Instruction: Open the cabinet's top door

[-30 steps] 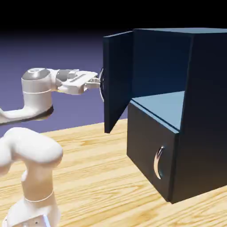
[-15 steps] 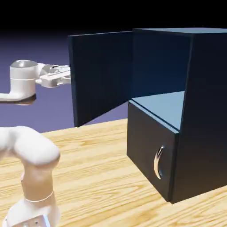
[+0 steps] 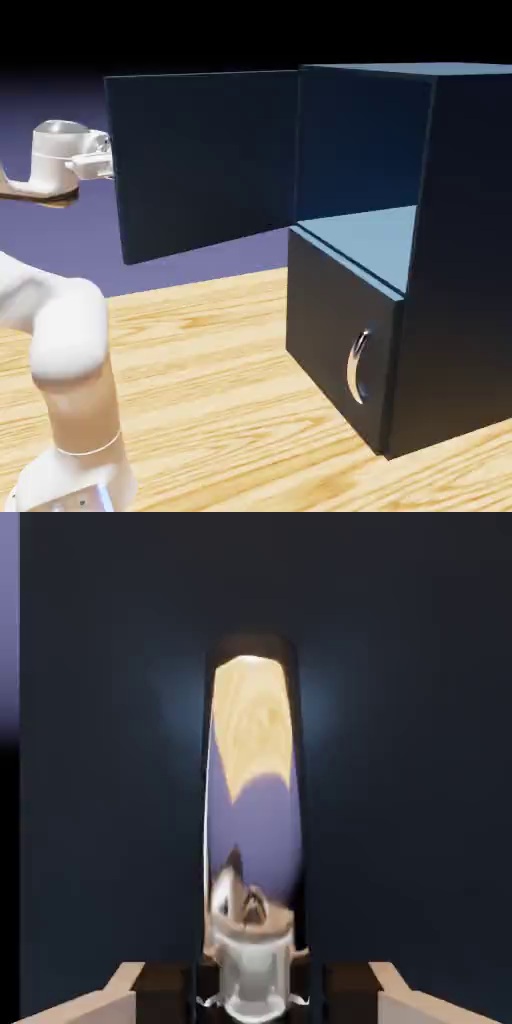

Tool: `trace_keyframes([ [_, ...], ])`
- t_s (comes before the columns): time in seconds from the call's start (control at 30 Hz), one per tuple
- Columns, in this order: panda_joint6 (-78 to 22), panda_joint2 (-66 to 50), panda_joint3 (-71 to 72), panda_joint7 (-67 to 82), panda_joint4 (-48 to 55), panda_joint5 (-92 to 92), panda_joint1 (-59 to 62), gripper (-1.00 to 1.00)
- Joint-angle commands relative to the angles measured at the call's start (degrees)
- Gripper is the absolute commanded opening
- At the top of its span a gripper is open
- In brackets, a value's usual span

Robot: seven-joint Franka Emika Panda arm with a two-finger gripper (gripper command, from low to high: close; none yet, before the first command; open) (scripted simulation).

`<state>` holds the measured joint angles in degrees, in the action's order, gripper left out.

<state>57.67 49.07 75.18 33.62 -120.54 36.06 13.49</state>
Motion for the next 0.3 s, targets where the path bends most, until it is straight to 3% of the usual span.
trace_keyframes([
  [0.0, -1.0, 0.1, 1.4, 0.2, 1.7, -0.5, 2.1, -1.00],
  [0.27, -8.6, 2.9, 10.3, 3.2, 14.8, -3.6, 17.3, -1.00],
])
